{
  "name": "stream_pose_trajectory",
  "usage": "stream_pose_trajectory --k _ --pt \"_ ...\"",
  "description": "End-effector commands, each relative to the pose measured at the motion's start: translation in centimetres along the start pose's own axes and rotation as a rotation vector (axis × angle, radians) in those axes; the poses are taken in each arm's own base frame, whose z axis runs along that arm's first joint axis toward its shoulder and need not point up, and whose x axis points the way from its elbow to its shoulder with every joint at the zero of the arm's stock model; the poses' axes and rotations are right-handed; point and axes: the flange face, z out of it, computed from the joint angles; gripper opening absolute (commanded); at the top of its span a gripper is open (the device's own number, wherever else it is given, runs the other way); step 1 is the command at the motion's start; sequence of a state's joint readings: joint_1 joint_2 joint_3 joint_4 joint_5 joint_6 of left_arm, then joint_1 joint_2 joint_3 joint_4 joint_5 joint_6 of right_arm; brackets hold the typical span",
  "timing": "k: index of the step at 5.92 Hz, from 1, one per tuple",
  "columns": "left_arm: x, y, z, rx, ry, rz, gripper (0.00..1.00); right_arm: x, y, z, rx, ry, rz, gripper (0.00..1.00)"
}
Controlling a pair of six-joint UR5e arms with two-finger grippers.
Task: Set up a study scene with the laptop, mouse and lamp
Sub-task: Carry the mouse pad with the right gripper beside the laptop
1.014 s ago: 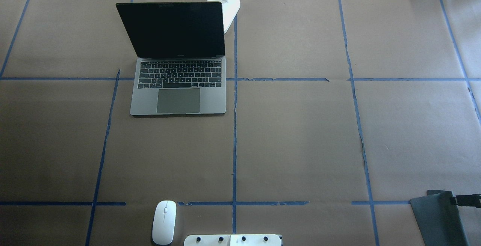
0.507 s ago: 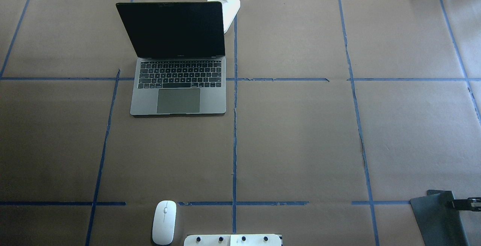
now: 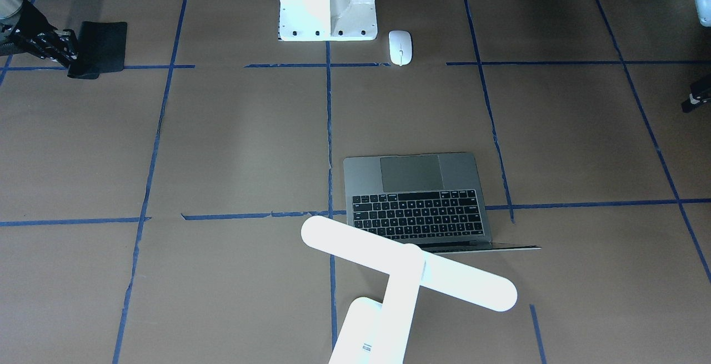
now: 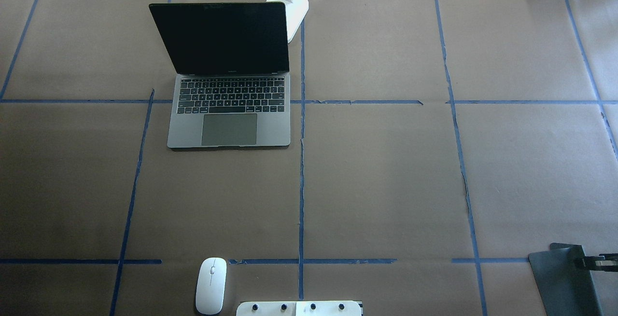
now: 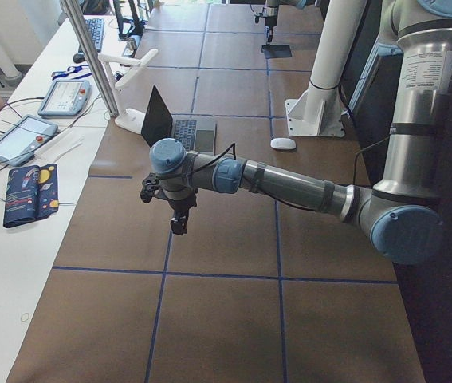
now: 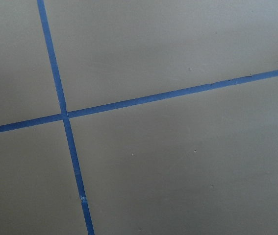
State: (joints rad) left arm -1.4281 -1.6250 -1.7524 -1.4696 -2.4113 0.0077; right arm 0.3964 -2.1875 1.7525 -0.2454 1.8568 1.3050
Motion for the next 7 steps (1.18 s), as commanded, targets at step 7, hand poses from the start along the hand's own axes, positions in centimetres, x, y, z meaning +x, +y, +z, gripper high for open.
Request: stream_pose_trajectory --k 7 --pt "0.4 -0.2 -0.1 0.003 0.002 -0.001 1.0 -22.2 -18.8 -2.0 0.117 -0.223 0.132 0.0"
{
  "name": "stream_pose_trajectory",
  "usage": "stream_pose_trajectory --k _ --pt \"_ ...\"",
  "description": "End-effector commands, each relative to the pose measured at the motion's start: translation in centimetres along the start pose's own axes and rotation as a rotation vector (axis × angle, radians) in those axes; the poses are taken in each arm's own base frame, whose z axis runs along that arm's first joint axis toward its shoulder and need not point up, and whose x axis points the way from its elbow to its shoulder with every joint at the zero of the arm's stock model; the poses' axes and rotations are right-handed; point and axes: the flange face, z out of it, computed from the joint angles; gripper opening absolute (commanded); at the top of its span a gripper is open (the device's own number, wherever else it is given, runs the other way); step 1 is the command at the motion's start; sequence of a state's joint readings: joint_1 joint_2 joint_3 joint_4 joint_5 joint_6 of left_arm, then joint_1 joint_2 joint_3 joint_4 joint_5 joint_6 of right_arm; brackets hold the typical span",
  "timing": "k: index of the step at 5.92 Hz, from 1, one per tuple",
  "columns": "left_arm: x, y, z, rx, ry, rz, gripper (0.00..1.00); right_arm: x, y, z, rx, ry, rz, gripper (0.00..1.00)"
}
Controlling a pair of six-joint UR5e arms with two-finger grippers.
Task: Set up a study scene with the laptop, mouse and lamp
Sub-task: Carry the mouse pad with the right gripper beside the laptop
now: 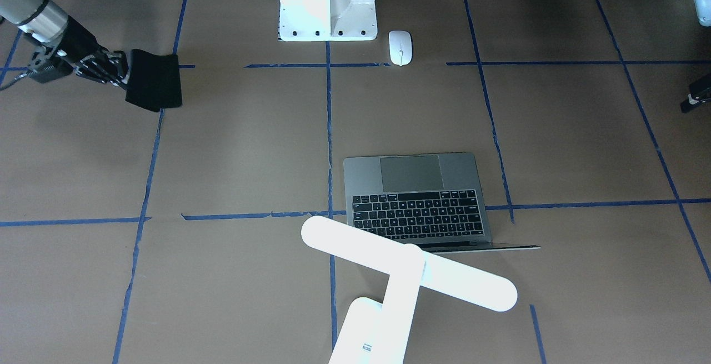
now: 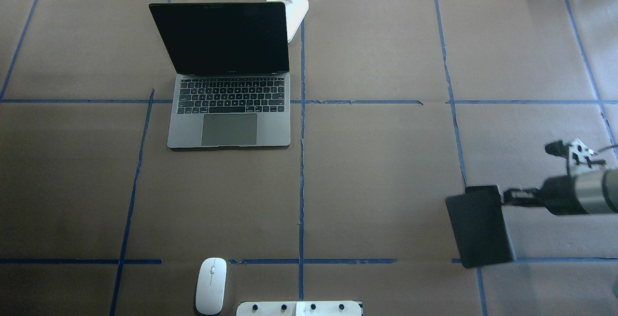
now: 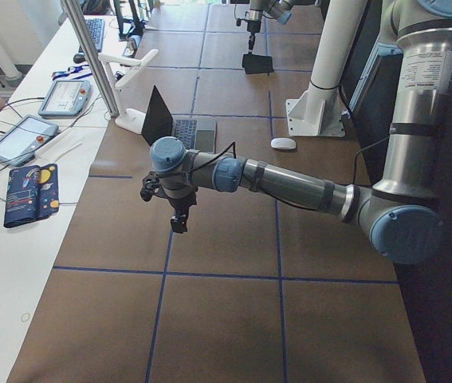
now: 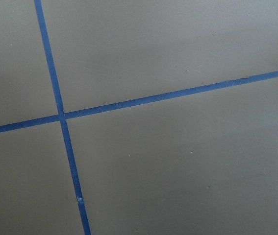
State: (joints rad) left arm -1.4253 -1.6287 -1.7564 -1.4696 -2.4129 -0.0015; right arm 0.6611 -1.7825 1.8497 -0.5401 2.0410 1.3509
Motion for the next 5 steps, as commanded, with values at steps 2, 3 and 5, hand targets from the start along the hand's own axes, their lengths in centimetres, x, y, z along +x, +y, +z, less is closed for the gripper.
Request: stream_pose_trajectory --k 2,3,5 --pt "0.1 0.0 0.1 -0.002 0.002 0.001 1.0 -15.2 -10.2 1.6 0.056 0.054 0.076 0.0" --pt "0.1 0.0 0.1 -0.002 0.002 0.001 1.0 -21.0 -12.9 2.3 0.058 0.082 0.097 0.0" --pt "0.3 -0.1 0.0 0.001 0.002 0.004 1.0 -28.3 -20.3 10.0 0.076 0.154 0.134 0.0"
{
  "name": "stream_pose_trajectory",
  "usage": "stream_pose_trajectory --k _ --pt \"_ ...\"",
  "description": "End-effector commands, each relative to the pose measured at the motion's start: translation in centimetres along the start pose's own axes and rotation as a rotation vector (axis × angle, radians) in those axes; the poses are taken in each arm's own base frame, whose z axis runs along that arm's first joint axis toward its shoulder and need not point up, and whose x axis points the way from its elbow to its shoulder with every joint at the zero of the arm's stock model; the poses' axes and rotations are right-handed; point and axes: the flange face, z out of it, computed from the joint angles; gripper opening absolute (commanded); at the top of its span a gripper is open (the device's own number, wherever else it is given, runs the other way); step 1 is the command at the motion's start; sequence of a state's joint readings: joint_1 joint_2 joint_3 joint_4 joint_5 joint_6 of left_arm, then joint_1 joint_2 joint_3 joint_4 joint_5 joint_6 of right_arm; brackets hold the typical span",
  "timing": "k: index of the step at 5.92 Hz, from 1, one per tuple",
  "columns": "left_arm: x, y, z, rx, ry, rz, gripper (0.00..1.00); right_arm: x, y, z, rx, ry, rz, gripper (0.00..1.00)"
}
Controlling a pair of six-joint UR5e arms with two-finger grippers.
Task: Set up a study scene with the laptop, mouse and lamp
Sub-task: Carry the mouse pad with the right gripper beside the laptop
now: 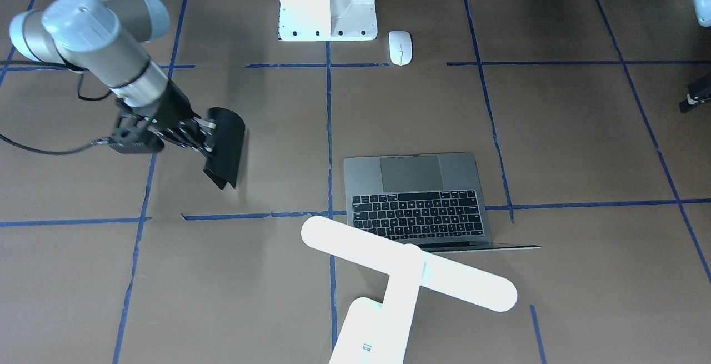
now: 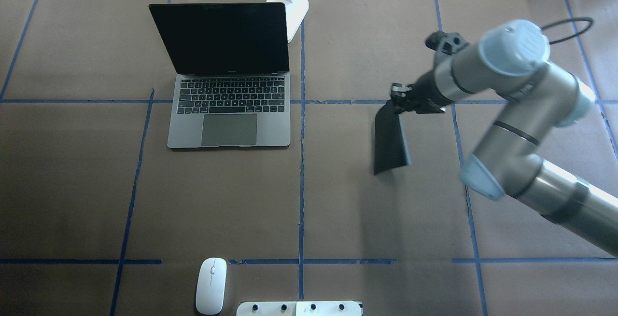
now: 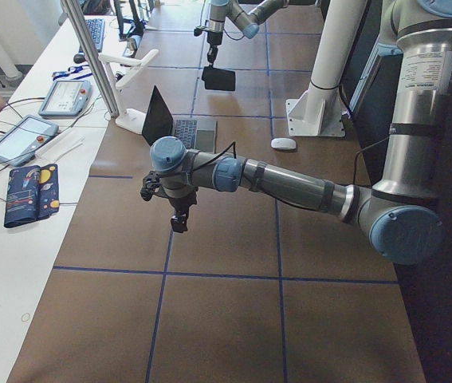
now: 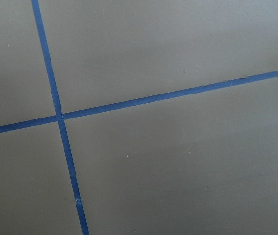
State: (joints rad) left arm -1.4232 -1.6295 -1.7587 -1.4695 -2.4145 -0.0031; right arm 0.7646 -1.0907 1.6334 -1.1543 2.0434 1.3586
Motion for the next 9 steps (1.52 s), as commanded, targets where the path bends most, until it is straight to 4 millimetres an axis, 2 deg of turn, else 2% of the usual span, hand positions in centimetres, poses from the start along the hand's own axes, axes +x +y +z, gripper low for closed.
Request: stream_pose_trajectory --k 1,2,4,5,6,8,9 --pt "0.1 -0.1 -0.1 0.0 0.0 0.001 1.0 -7.8 -5.1 5.3 0.036 0.04 0.014 0.0" --pt "0.1 -0.1 -0.1 0.0 0.0 0.001 1.0 -10.3 -5.6 4.8 0.048 -0.01 0.0 0.0" --pt "0.1 -0.1 0.1 -0.003 0.0 -0.001 1.0 -16.0 -5.2 1.8 0.058 -0.089 -0.008 0.0" --pt "0.0 0.0 0.2 -0.004 0.0 -0.002 1.0 -16.9 -5.0 1.1 0.062 -0.124 -0.022 0.0" --pt "0.1 -0.1 0.1 -0.003 0.0 -0.002 1.0 -17.6 -4.8 0.8 0.062 -0.142 -0.03 0.0" --pt "0.3 -0.1 0.0 0.0 0.0 0.001 1.0 -15.5 -5.1 4.2 0.042 -0.082 -0.014 0.0" --pt "0.3 -0.1 0.0 0.0 0.0 0.001 1.0 -14.6 -5.3 5.2 0.038 -0.06 -0.009 0.0"
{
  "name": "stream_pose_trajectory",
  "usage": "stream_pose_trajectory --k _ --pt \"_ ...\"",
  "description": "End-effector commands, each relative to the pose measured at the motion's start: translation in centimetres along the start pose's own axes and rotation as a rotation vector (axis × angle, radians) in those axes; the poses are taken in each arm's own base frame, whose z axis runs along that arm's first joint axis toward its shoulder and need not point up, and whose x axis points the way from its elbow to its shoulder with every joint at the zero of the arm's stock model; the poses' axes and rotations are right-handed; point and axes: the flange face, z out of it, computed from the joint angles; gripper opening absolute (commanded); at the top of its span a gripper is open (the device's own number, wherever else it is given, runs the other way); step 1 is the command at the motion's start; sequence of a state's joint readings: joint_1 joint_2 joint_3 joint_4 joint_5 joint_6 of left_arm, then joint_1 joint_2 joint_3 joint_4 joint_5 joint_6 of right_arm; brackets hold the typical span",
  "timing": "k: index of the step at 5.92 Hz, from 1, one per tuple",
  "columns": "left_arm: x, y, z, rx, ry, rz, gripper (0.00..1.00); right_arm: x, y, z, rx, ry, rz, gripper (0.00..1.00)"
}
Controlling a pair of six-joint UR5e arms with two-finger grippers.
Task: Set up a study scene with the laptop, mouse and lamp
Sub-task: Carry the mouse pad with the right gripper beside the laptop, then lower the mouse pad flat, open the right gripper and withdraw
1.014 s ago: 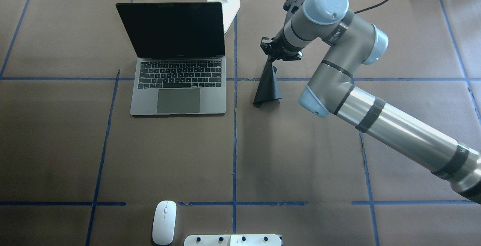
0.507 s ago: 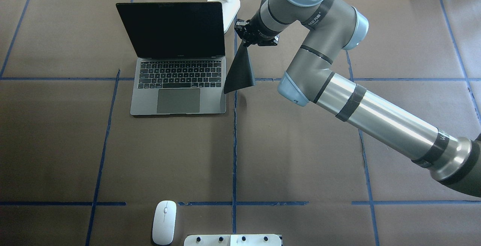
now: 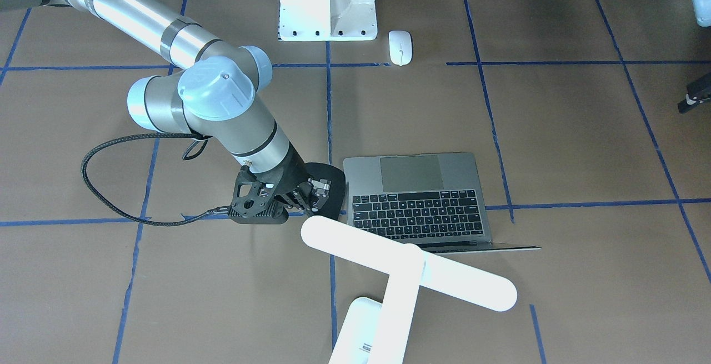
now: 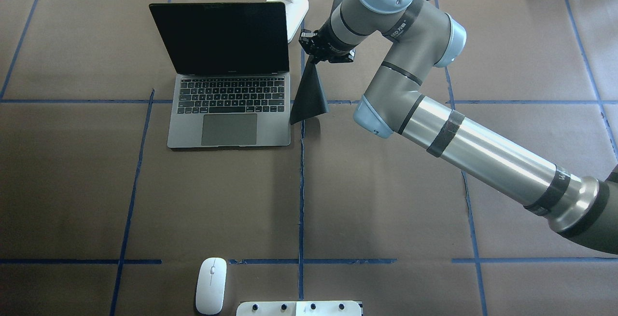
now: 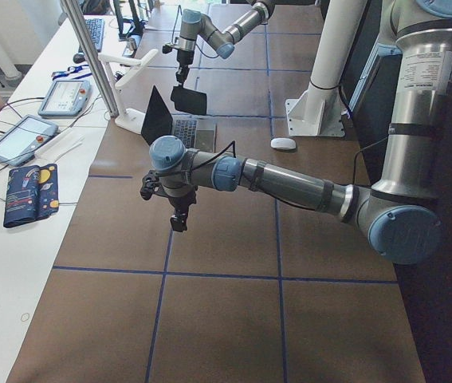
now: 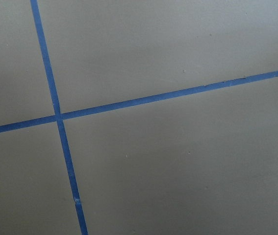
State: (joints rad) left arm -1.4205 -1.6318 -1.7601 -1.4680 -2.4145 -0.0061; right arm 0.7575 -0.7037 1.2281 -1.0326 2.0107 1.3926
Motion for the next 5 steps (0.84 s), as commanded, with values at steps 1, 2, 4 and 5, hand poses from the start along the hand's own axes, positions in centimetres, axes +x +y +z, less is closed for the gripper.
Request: stream_pose_trajectory --k 1,2,4,5 --pt "0.0 0.0 0.0 0.001 0.0 -0.001 1.0 3.7 -0.2 2.1 -0.011 0.057 -0.007 0.0" --pt "0.1 0.0 -0.1 0.002 0.0 0.001 1.0 5.5 -0.3 2.8 -0.015 0.079 -0.012 0.0" --pt "0.2 0.0 0.0 0.002 0.0 0.004 1.0 9.0 0.0 4.1 -0.029 0.125 -0.048 0.03" --pt "0.3 -0.1 -0.1 0.003 0.0 0.008 1.0 9.1 0.1 4.1 -0.035 0.126 -0.046 0.41"
